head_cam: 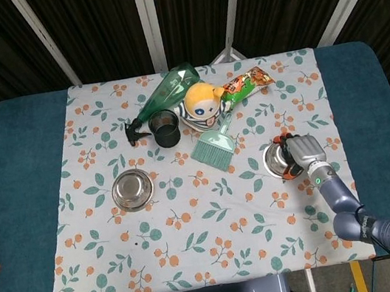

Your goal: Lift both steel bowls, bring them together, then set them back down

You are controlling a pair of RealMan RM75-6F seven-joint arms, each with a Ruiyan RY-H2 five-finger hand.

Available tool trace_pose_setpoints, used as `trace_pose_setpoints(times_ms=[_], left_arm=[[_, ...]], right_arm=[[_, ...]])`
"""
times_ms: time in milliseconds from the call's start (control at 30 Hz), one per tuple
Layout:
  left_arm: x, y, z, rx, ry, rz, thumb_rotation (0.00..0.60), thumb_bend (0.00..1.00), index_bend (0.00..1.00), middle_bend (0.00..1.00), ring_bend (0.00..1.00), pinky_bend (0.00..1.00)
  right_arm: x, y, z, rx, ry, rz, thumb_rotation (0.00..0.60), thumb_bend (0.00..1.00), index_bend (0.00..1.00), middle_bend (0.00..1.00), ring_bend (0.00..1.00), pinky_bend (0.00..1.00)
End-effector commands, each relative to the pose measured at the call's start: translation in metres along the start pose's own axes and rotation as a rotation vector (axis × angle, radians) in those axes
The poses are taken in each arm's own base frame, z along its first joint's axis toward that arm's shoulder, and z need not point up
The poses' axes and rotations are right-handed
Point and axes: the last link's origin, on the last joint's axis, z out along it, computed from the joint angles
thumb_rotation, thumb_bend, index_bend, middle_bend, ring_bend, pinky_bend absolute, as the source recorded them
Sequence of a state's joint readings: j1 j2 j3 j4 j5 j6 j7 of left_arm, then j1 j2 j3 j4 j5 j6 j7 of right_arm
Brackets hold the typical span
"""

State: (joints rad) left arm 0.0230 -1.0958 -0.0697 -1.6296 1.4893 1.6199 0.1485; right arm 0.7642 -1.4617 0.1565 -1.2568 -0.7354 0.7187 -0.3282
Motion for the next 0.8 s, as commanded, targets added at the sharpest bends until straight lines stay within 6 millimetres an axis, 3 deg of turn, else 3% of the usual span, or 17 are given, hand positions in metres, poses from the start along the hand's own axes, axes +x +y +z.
trace_pose_setpoints(times_ms=[33, 400, 667, 800], left_arm=[[0.000, 0.001, 0.000, -0.004, 0.001, -0.004, 0.600, 0.16, 0.14, 0.00, 0.00, 0.01], [0.009, 0.010, 0.011, -0.050, 0.016, -0.036, 0.600, 0.16, 0.20, 0.05, 0.00, 0.10], [0.020, 0.041, 0.064, -0.099, -0.127, -0.013, 0.600, 0.14, 0.19, 0.00, 0.00, 0.09], [0.014, 0.064, 0.089, -0.126, -0.208, -0.024, 0.600, 0.13, 0.19, 0.00, 0.00, 0.07]], right_arm=[[-0.001, 0.000, 0.000, -0.001, 0.008, 0.009, 0.600, 0.06, 0.29, 0.23, 0.36, 0.33], [0.018, 0.003, -0.017, 0.024, 0.080, 0.020, 0.600, 0.06, 0.32, 0.26, 0.38, 0.33], [0.045, 0.013, -0.049, 0.040, 0.145, 0.028, 0.600, 0.06, 0.32, 0.26, 0.38, 0.33], [0.057, 0.020, -0.062, 0.037, 0.170, 0.038, 0.600, 0.07, 0.32, 0.26, 0.38, 0.33]])
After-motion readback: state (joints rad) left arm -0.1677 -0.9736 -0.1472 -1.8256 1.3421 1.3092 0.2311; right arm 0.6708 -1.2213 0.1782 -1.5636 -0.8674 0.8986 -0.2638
